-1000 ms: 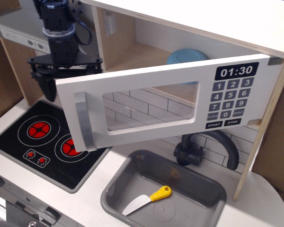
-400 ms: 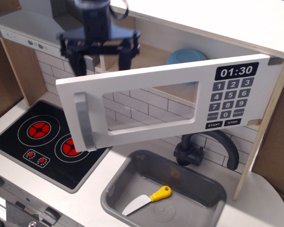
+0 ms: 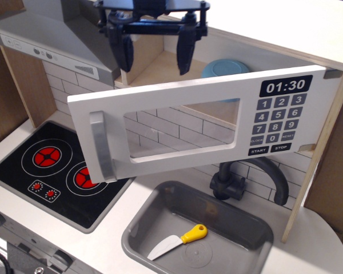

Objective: Close microwave

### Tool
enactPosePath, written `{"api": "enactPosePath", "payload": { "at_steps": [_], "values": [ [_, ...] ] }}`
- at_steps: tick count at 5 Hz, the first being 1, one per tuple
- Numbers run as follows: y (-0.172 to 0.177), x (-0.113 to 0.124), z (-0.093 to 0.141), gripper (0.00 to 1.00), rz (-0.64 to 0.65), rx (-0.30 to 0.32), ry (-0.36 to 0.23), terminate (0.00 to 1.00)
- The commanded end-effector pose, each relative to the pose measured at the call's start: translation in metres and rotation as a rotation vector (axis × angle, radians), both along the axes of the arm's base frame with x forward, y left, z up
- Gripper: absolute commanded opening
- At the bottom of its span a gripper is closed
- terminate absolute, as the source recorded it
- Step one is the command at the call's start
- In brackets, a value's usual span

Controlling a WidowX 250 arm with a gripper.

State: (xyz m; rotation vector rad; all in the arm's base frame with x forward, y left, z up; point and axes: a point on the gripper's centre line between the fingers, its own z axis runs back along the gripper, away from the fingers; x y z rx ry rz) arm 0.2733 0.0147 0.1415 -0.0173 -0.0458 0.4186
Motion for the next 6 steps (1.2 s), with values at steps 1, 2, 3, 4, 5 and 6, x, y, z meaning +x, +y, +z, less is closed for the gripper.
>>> {"api": "enactPosePath", "payload": {
  "at_steps": [1, 2, 3, 4, 5, 6],
  "values": [
    [-0.024, -0.022, 0.030, 1.00, -0.134, -0.052, -0.052, 0.00],
    [-0.040, -0.036, 0.026, 1.00, -0.131, -0.043, -0.037, 0.00],
    [-0.052, -0.043, 0.009, 1.00, -0.086, -0.043, 0.007, 0.00],
    [-0.059, -0.041, -0.015, 1.00, -0.031, -0.054, 0.019, 0.00],
    [-0.057, -0.035, -0.051, 1.00, 0.005, -0.045, 0.041, 0.00],
    [-0.056, -0.031, -0.075, 1.00, -0.007, -0.057, 0.031, 0.00]
  ]
}}
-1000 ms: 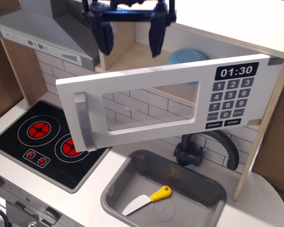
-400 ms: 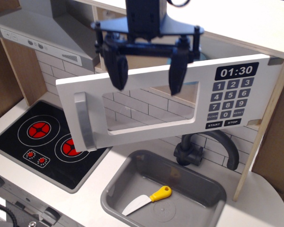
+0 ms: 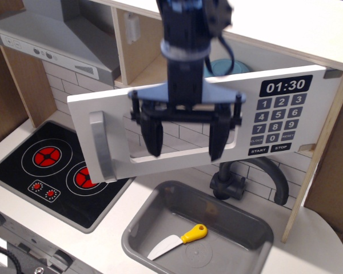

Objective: Close microwave

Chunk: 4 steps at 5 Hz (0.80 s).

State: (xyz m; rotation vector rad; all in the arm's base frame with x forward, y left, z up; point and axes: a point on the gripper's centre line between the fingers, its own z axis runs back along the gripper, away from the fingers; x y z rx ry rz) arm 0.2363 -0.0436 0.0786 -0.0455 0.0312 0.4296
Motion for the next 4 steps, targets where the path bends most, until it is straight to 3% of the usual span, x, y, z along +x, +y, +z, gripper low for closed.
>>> {"api": "enactPosePath", "payload": {
  "at_steps": [1, 2, 4],
  "values": [
    [-0.001, 0.006, -0.008, 1.00, -0.059, -0.038, -0.086, 0.00],
    [0.005, 0.012, -0.006, 1.00, -0.061, -0.005, -0.130, 0.00],
    [0.024, 0.055, 0.028, 1.00, 0.003, 0.002, -0.267, 0.00]
  ]
}}
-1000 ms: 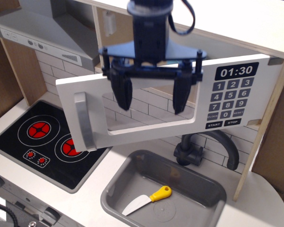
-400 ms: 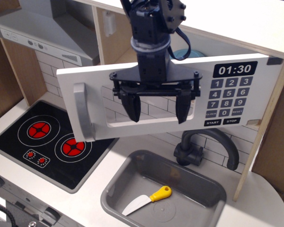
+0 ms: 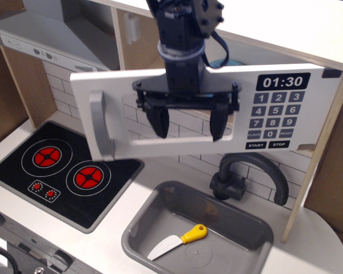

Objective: Close microwave

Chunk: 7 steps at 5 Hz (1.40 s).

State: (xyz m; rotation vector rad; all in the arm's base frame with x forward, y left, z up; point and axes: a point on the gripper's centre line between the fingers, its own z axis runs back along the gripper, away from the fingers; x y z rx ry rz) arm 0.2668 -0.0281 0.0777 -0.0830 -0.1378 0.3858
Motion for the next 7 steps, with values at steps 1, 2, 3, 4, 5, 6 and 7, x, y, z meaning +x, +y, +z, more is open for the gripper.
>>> {"api": "enactPosePath", "payload": {
  "at_steps": [1, 2, 3, 4, 5, 6, 7],
  "values": [
    [0.013, 0.040, 0.041, 1.00, 0.057, -0.015, -0.110, 0.00],
    [0.016, 0.041, 0.047, 1.00, 0.061, -0.037, -0.106, 0.00],
    [0.011, 0.022, 0.045, 1.00, 0.021, -0.065, -0.042, 0.00],
    [0.004, -0.005, 0.041, 1.00, -0.021, -0.077, 0.018, 0.00],
    [0.001, -0.026, 0.024, 1.00, -0.057, -0.055, 0.076, 0.00],
    [0.007, -0.021, -0.007, 1.00, -0.023, -0.006, 0.114, 0.00],
    [0.016, -0.003, -0.034, 1.00, 0.016, 0.044, 0.092, 0.00]
  ]
}}
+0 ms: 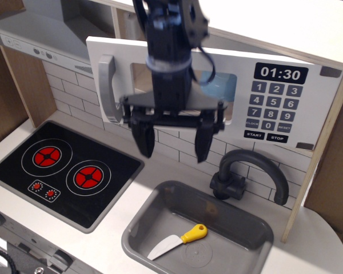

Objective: Close microwave

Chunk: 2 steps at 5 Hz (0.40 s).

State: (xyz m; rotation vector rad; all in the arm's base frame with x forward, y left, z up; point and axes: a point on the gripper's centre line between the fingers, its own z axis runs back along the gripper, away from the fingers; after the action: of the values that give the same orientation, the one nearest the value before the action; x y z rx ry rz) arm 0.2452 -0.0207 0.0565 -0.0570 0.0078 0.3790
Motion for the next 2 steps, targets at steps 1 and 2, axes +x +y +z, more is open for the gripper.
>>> {"api": "enactPosePath", "payload": {
  "at_steps": [1, 2],
  "values": [
    [0.0144, 0.0332, -0.0143, 1.00, 0.034, 0.050, -0.115, 0.00],
    [0.0174, 0.0418, -0.0069, 1.00, -0.019, 0.054, -0.232, 0.00]
  ]
}}
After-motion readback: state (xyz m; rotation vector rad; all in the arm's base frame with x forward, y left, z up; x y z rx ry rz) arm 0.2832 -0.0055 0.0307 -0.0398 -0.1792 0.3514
